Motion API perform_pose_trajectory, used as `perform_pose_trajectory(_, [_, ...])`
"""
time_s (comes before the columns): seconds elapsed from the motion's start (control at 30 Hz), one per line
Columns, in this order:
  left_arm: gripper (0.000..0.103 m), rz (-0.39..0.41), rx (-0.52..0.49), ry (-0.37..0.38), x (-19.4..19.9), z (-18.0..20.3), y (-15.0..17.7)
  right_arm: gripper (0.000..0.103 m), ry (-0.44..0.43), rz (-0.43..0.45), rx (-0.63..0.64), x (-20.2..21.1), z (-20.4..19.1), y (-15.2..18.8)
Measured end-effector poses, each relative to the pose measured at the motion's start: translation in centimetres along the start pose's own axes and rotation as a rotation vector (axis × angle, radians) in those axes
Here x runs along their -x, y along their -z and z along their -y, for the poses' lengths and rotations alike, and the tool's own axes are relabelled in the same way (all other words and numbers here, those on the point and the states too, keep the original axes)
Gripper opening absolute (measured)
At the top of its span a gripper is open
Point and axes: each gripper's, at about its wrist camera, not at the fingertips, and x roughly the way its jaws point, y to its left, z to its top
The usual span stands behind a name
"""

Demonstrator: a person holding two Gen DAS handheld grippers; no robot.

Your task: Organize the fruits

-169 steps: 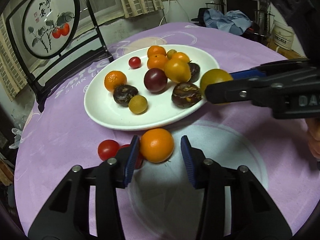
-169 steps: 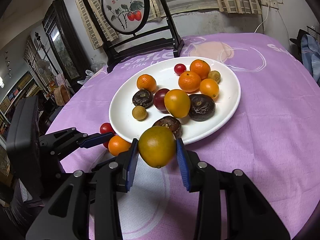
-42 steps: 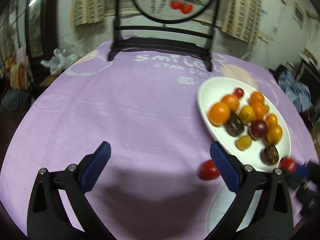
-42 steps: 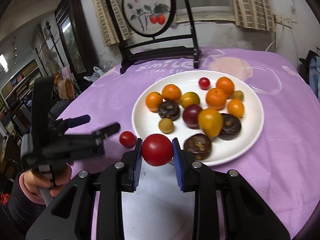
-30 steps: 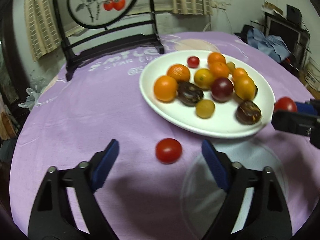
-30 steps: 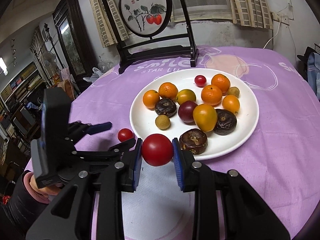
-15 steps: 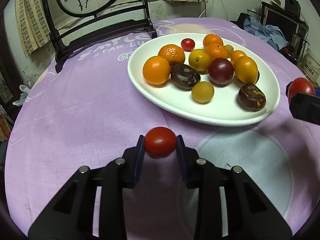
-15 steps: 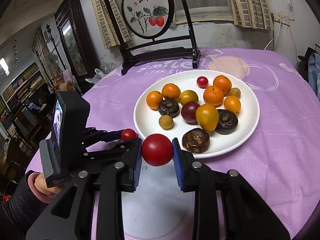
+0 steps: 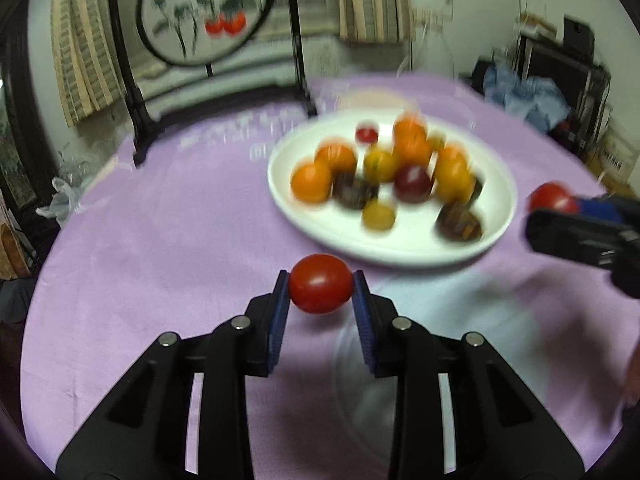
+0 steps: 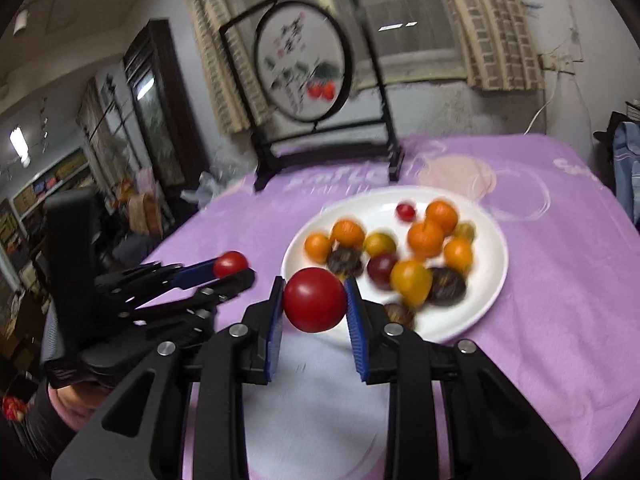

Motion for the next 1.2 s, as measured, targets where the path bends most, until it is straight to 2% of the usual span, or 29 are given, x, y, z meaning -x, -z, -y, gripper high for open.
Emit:
perform_pose_trajectory(0.13, [0.032, 0.097, 0.09, 0.008, 1.5, -0.6, -3.4, 0.03, 0.055, 0.061, -0.051, -0.7, 1.9, -2.5])
perform_pose_trajectory(0.2, [0.032, 0.108, 0.137, 0.017, 0.9, -0.9, -5.4, 0.03, 0.087, 0.077, -0.067, -1.6, 3.0, -3.6])
perform_pose_trajectory(0.33, [0.032, 0.107, 0.169, 0.02, -1.0, -0.7, -8.1, 0.03, 0.118, 0.055, -0.09, -4.2, 4.7, -4.8])
perform_pose_trajectory(0.57, [0.032, 0.042, 0.183, 0.014, -6.9, -0.2, -10.8, 0.03, 0.161, -0.051, -0.087, -9.2, 6.9, -4.8])
perform_pose_trajectory(0.77, [0.032, -0.001, 0.177, 0.013, -10.3, -0.2, -11.7, 0.03, 0.17, -0.102, -0.067, -10.9, 7.4, -4.5])
perform_pose_trajectory(0.9, [0.032, -0.027, 0.178, 0.006, -11.8, -0.2, -11.7, 0.04, 0.181, -0.124, -0.058, -11.0, 7.3, -4.4])
perform_pose_trajectory(0.97, [0.049, -0.034, 0.177, -0.009, -11.9, -0.2, -11.6, 0.04, 0.19, -0.13, -0.052, -10.5, 7.0, -4.4])
perform_pose_trajectory(1.0, [0.067, -0.03, 0.181, -0.031, -11.6, -0.3, -11.5, 0.042, 0.195, -0.132, -0.043, -10.0, 6.8, -4.3])
perform_pose_trajectory(1.03, [0.077, -0.015, 0.189, -0.058, -11.1, -0.4, -11.5, 0.055, 0.199, -0.133, -0.032, -9.6, 6.6, -4.2])
perform_pose_trajectory(1.07, [0.081, -0.004, 0.191, -0.074, -10.5, -0.5, -11.5, 0.065, 0.205, -0.132, -0.02, -9.0, 6.4, -4.1])
perform_pose_trajectory(1.13, [0.093, 0.024, 0.183, -0.095, -8.8, -0.6, -11.4, 0.066, 0.212, -0.116, 0.01, -7.5, 5.8, -3.4])
perform_pose_trajectory(1.2, [0.099, 0.049, 0.18, -0.104, -6.9, -0.8, -10.8, 0.067, 0.216, -0.131, 0.055, -6.0, 5.0, -2.3])
